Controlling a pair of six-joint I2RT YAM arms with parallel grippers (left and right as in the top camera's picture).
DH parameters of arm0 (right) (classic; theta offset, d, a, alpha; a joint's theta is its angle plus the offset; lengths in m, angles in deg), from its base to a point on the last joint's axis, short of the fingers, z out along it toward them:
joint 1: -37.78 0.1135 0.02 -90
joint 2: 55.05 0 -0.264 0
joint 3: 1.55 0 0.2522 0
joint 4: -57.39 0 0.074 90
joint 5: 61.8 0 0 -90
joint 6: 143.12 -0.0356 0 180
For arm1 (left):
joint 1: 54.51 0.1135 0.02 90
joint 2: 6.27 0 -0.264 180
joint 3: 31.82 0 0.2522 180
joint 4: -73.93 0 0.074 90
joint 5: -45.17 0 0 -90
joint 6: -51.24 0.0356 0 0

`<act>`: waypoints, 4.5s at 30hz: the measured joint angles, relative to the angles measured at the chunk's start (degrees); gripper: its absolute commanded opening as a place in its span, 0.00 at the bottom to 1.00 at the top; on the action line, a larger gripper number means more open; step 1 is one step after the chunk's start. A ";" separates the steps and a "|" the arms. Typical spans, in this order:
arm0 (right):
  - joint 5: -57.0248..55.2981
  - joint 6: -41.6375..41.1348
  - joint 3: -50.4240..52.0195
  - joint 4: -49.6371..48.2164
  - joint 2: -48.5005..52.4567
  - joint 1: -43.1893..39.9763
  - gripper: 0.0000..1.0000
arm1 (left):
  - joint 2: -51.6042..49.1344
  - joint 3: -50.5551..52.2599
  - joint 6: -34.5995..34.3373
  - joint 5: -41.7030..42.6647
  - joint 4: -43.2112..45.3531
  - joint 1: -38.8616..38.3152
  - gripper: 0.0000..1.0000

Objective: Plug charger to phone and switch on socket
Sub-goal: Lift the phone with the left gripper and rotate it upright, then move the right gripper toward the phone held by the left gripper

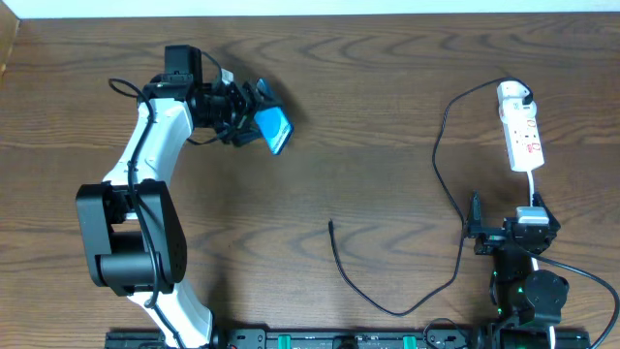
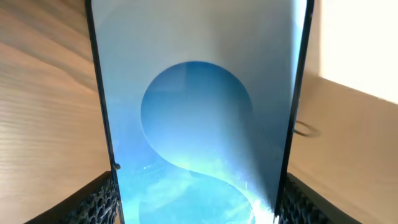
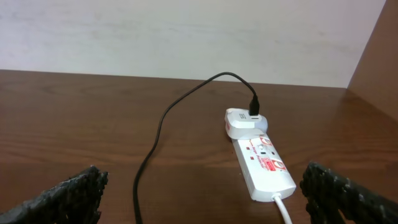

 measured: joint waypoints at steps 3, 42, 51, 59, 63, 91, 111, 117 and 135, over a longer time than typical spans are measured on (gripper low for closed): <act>0.00 0.00 0.00 0.00 0.00 0.00 0.99 | 0.00 0.00 -10.45 8.74 3.85 0.00 0.08; 0.00 0.00 0.00 0.00 0.00 0.00 0.99 | 0.02 0.02 -39.67 32.24 14.16 0.00 0.08; 0.00 0.00 0.00 0.00 0.00 0.00 0.99 | 0.02 0.02 -39.67 32.22 14.16 0.00 0.07; 0.00 0.00 0.00 0.00 0.00 0.00 0.99 | 0.02 0.02 -39.65 32.24 14.16 0.00 0.07; 0.00 0.00 0.00 0.00 0.00 0.00 0.99 | 0.02 0.02 -39.65 32.24 14.16 0.00 0.07; 0.00 0.00 0.00 0.00 0.00 0.00 0.99 | 0.02 0.02 -31.91 26.77 14.14 0.00 0.07; 0.00 0.00 0.00 -0.04 0.00 0.00 0.99 | 0.02 0.02 -9.14 15.58 14.12 0.00 0.08; 0.02 0.00 0.00 -1.22 0.00 0.00 0.99 | 0.02 0.02 -8.92 15.58 14.12 0.00 0.07; 3.37 -0.48 -33.64 6.91 29.31 0.00 0.99 | 0.02 0.02 -8.09 15.21 14.10 0.00 0.07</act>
